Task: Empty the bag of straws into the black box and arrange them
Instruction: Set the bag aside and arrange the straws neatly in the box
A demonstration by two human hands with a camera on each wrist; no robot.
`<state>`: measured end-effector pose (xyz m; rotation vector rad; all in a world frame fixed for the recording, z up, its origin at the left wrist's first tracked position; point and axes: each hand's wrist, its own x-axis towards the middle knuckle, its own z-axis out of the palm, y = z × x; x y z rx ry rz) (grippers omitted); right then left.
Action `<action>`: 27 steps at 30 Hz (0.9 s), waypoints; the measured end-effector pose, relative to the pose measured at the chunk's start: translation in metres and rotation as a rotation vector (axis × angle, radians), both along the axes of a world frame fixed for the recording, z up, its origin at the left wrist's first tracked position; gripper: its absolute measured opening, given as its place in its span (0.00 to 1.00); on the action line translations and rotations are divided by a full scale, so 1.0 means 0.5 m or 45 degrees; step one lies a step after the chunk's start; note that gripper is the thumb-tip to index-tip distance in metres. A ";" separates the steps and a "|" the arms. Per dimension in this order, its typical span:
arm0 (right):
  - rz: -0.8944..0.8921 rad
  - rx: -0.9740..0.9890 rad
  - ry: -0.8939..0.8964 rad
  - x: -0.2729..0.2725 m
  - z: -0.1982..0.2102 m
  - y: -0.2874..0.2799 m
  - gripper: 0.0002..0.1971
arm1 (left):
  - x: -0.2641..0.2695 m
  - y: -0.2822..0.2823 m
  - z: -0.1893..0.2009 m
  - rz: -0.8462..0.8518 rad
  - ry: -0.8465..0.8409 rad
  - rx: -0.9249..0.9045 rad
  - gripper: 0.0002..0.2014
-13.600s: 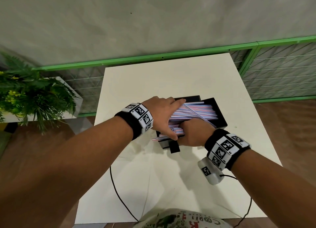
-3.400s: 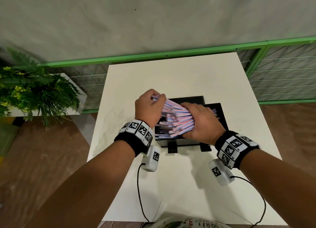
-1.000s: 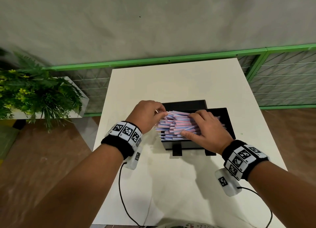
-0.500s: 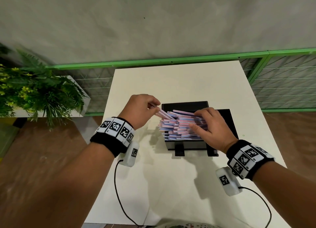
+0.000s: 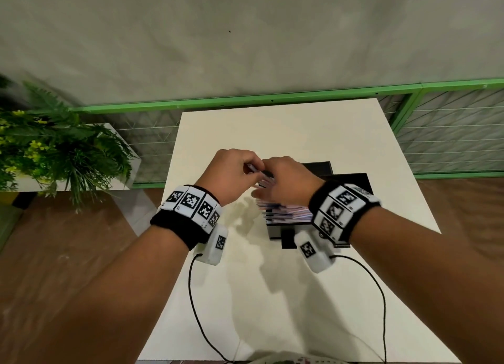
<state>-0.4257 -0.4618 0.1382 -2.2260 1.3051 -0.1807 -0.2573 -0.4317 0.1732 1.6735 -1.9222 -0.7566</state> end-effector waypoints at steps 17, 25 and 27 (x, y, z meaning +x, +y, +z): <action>-0.315 0.258 -1.144 0.020 0.165 -0.011 0.14 | 0.099 0.051 -0.033 0.211 0.587 -0.033 0.25; -0.394 -0.139 -1.027 -0.157 0.221 0.024 0.13 | -0.015 0.054 -0.104 0.003 0.500 0.322 0.41; -0.430 -0.176 -0.734 -0.177 0.155 0.045 0.08 | -0.054 0.056 -0.120 0.001 0.484 0.391 0.44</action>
